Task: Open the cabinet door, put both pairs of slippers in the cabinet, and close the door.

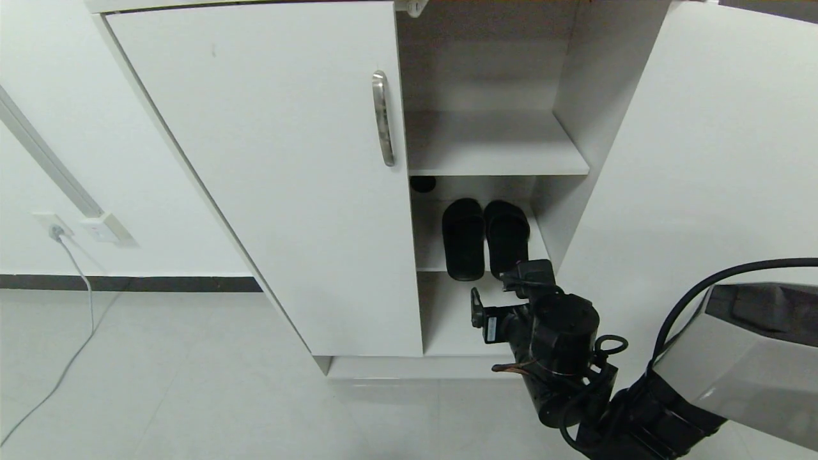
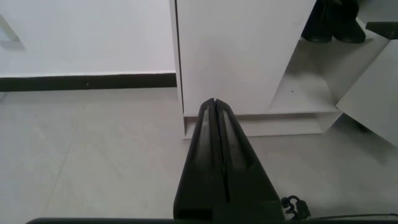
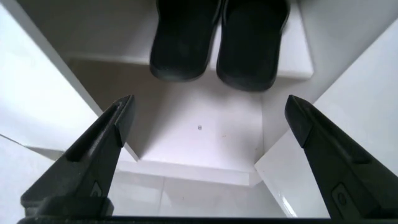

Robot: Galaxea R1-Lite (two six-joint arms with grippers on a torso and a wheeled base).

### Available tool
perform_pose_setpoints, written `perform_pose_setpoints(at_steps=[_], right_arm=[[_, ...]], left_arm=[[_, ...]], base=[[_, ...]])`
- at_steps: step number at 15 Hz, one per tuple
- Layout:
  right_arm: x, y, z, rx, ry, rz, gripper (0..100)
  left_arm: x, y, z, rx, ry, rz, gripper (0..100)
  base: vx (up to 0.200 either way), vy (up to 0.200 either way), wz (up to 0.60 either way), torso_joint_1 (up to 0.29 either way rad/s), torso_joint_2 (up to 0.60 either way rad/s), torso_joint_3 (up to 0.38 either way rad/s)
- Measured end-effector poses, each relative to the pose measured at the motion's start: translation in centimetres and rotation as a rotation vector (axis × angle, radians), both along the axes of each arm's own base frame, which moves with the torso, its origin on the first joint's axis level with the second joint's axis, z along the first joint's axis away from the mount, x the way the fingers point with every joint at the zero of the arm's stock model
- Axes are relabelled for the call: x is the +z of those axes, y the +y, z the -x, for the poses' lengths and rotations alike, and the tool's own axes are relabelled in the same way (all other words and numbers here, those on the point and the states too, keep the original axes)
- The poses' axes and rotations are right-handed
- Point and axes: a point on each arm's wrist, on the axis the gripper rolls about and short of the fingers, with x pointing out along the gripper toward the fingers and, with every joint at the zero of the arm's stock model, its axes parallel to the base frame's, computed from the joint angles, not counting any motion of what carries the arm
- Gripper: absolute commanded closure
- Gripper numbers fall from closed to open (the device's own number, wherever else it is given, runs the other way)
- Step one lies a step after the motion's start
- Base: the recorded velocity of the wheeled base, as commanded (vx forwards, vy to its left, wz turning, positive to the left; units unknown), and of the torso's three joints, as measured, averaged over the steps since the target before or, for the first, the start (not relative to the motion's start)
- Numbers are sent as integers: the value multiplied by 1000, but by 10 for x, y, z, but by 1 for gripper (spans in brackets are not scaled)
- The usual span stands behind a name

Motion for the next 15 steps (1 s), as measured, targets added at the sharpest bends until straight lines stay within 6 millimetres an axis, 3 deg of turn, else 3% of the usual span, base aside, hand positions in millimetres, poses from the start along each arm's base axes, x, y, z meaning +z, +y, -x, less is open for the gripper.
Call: perform_pose_setpoints(at_steps=[8, 15], right_arm=[[-2, -1, 1, 1, 8, 7, 0], [-6, -4, 3, 3, 21, 22, 0]], left_arm=[[0, 0, 0, 0, 0, 0, 100], [0, 0, 0, 0, 0, 0, 100]], base=[[0, 0, 0, 3, 3, 182], [0, 0, 0, 0, 0, 0]])
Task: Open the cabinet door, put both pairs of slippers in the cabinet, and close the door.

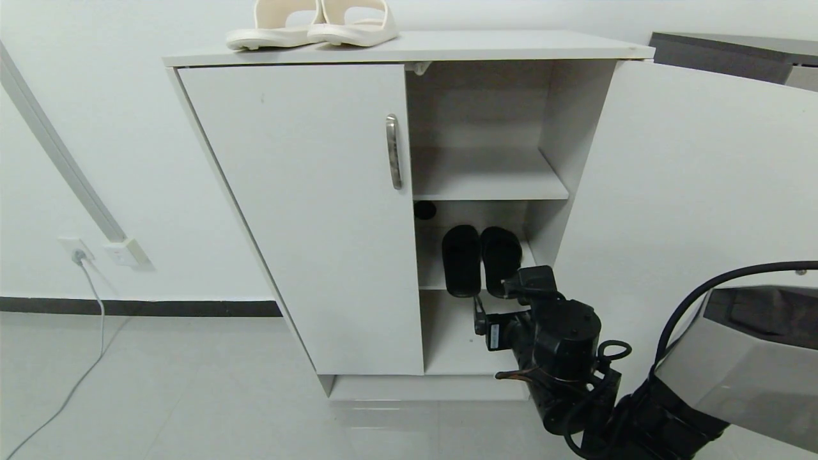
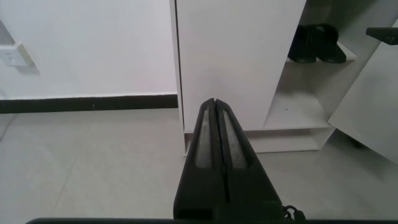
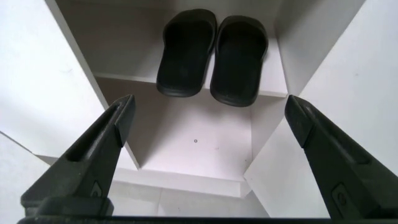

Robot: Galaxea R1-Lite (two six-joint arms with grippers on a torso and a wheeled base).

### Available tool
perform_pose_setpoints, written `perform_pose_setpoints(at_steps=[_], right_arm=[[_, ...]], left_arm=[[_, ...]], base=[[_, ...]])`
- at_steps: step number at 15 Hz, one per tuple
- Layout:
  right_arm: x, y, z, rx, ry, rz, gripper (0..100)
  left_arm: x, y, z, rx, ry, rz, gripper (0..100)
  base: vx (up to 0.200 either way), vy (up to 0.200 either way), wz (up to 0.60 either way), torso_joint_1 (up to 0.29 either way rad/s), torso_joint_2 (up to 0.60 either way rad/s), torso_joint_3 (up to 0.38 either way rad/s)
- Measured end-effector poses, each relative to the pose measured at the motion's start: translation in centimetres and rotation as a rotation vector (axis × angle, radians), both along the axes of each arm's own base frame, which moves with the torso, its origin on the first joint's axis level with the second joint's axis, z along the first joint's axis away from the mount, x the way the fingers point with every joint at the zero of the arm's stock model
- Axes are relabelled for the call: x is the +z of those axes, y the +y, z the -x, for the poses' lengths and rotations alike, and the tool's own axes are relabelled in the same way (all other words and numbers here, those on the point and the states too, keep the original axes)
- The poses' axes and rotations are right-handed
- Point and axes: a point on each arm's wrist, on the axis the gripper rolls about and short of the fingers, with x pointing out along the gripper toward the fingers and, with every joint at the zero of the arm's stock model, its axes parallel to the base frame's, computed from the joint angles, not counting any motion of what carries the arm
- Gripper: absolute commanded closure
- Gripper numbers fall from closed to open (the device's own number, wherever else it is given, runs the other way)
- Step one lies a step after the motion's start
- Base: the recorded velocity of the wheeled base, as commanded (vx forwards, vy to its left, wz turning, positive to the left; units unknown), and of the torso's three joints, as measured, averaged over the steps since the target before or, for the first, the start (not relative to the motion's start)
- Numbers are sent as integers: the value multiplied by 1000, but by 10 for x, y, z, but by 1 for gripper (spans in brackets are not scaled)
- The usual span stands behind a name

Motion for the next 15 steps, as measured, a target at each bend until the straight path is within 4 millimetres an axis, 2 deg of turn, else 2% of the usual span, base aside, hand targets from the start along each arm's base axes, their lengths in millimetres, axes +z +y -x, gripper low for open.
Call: perform_pose_setpoints(at_steps=[4, 15], right_arm=[[0, 0, 0, 1, -3, -3, 0], [-2, -4, 3, 3, -20, 14, 0]], left_arm=[[0, 0, 0, 0, 0, 0, 100], [0, 0, 0, 0, 0, 0, 100]], base=[[0, 0, 0, 0, 0, 0], [0, 200, 0, 2, 3, 3]])
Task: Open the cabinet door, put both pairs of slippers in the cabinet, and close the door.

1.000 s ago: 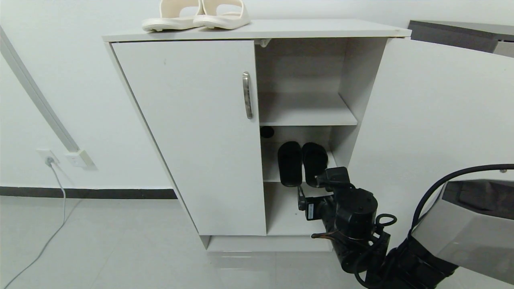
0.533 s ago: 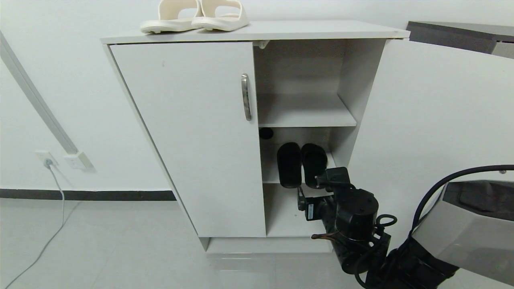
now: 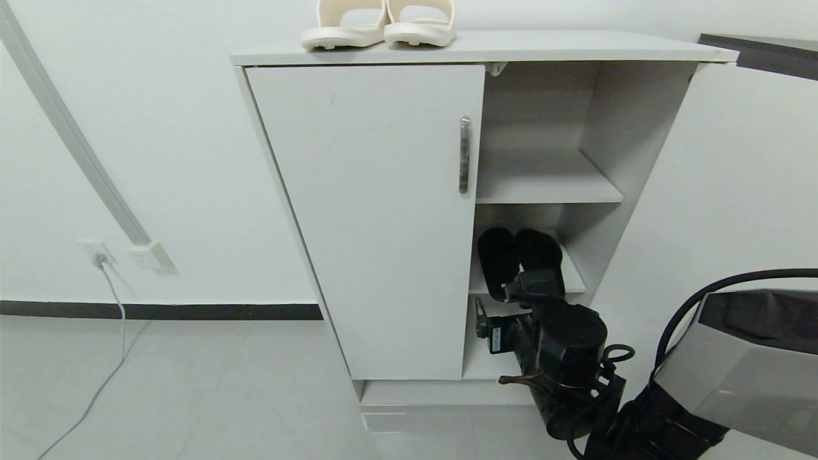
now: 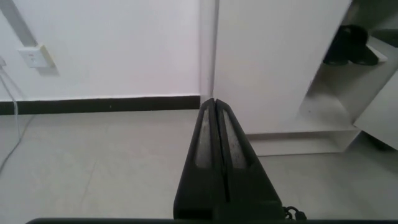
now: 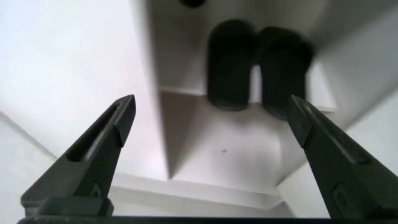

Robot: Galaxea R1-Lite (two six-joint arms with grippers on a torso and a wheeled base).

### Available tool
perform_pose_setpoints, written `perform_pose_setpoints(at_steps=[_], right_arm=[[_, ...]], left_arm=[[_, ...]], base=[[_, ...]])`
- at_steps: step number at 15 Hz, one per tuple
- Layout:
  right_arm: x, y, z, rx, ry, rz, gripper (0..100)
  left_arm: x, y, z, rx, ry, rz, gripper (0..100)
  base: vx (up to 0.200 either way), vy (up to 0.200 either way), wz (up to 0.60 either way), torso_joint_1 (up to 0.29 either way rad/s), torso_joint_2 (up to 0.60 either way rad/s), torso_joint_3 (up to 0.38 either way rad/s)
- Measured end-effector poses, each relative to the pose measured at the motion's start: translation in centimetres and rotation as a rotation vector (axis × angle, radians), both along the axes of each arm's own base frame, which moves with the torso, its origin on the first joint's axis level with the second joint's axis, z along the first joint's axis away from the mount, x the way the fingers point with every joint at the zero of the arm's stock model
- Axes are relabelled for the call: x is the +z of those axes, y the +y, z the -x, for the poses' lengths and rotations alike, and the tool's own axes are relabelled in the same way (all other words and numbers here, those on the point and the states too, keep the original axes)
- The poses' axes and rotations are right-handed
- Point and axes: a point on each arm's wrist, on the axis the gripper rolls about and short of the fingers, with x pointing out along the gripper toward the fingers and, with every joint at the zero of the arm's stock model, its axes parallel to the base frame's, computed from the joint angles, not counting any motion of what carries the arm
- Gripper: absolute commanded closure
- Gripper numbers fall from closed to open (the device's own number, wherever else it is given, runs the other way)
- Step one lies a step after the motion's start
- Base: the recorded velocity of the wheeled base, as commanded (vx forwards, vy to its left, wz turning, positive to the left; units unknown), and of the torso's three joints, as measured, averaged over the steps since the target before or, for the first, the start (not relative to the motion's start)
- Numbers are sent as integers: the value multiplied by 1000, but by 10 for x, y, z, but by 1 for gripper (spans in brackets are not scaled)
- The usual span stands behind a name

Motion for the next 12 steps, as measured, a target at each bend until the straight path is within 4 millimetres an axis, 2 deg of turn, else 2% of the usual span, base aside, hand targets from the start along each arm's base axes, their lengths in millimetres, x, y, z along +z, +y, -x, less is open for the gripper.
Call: perform_pose_setpoints(at_steps=[8, 12], right_arm=[[-8, -5, -1, 22, 11, 49, 0], [-12, -6, 0, 57, 21, 60, 0]], left_arm=[[0, 0, 0, 0, 0, 0, 100], [0, 0, 0, 0, 0, 0, 100]], base=[[0, 200, 0, 0, 2, 2], [0, 0, 0, 0, 0, 0]])
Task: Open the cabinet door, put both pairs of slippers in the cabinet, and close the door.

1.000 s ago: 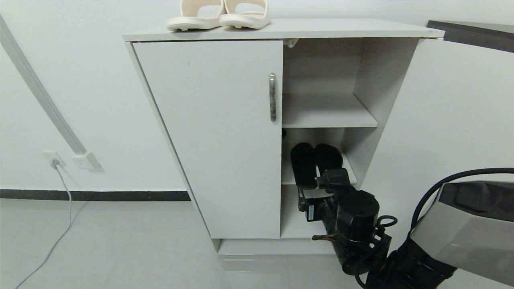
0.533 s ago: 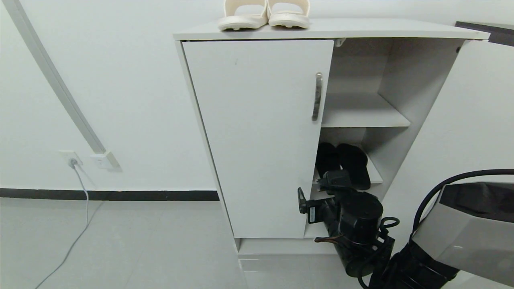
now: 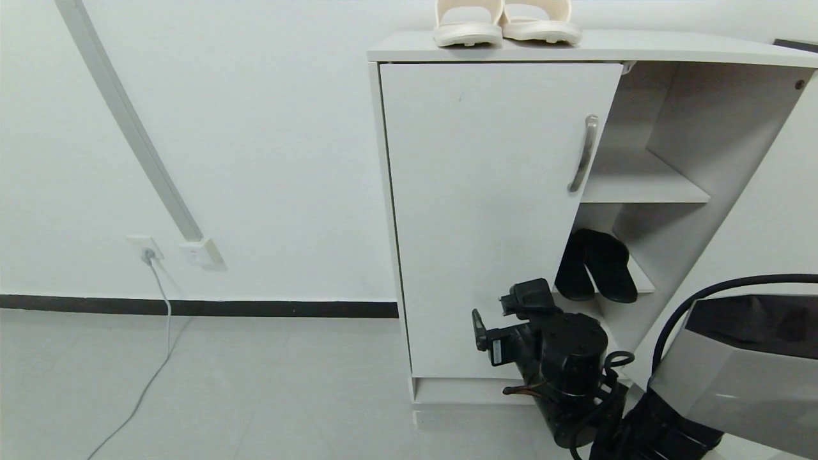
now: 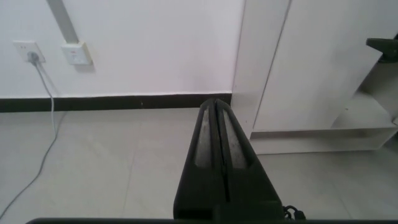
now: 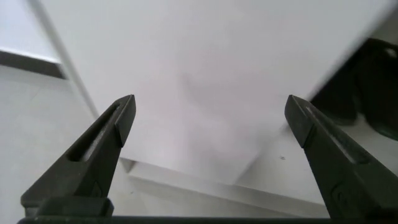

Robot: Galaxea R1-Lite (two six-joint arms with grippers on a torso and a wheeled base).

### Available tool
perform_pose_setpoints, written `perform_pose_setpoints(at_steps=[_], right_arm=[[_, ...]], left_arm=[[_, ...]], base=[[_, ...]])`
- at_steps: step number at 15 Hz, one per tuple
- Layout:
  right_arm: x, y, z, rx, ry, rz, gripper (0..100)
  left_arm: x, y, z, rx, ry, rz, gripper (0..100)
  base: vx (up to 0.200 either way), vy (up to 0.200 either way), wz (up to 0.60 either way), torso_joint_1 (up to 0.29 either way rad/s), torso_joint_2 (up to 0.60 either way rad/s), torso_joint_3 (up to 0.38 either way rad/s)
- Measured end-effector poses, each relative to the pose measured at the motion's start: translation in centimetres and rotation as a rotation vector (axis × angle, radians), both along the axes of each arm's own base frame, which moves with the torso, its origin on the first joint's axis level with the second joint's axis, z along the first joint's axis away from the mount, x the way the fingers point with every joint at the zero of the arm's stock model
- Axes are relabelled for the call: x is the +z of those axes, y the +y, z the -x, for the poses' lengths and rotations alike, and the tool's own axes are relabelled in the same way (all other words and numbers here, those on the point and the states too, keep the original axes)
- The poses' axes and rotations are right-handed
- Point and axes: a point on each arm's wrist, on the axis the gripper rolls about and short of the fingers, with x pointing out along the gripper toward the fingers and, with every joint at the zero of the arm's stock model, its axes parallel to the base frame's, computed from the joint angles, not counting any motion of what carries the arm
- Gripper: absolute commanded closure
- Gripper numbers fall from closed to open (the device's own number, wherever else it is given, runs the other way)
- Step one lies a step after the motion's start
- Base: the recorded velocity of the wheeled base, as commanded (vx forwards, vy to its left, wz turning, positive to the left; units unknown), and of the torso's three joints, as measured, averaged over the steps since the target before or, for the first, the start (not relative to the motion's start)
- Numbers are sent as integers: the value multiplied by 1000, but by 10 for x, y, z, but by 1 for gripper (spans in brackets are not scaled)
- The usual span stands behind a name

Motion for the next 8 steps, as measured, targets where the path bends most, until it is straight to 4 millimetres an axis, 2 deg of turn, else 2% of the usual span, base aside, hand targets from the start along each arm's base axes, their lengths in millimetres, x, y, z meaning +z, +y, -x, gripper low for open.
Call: perform_pose_setpoints(at_steps=[8], right_arm=[[-2, -1, 2, 45, -17, -13, 0]], left_arm=[[0, 0, 0, 0, 0, 0, 100]], base=[[0, 0, 0, 0, 0, 0]])
